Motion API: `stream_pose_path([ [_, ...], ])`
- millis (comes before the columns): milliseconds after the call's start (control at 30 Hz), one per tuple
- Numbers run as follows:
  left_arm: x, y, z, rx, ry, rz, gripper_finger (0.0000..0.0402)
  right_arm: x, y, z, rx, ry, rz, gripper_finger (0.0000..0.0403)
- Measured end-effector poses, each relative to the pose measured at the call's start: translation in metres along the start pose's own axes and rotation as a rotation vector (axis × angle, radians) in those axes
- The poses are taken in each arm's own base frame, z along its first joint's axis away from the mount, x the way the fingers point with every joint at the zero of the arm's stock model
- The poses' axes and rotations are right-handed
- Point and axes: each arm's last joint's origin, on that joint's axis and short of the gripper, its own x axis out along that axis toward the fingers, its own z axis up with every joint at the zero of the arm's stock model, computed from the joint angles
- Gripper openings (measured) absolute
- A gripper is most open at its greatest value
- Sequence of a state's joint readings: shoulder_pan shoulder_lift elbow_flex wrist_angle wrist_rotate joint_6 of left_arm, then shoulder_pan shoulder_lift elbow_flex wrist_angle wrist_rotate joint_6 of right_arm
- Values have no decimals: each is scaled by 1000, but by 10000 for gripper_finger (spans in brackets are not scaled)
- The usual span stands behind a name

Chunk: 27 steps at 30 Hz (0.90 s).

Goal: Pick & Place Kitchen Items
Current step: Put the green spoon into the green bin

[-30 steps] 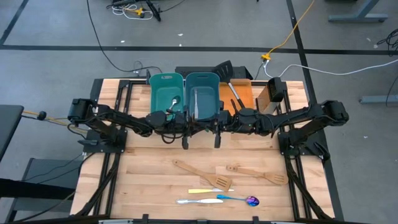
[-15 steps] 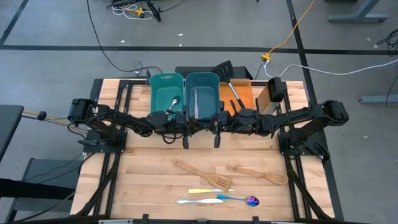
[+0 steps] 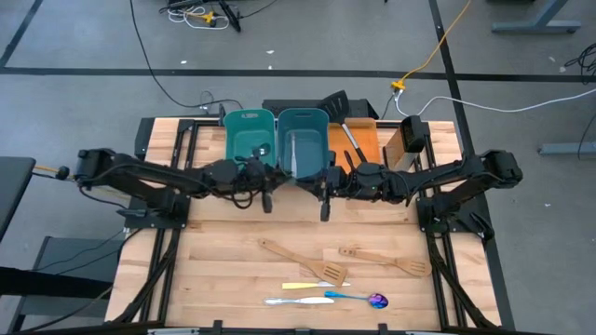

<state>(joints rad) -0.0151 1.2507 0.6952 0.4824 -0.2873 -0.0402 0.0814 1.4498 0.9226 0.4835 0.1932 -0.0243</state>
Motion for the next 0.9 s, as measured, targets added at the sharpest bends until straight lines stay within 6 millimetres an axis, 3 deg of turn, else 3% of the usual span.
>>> stream_pose_path([
  [367,-43,23,16,-79,102,222,39,0,0,0,-10,-2,-1,45],
  [900,-48,70,-7,-160,332,481,39,0,0,0,-11,-2,0,46],
])
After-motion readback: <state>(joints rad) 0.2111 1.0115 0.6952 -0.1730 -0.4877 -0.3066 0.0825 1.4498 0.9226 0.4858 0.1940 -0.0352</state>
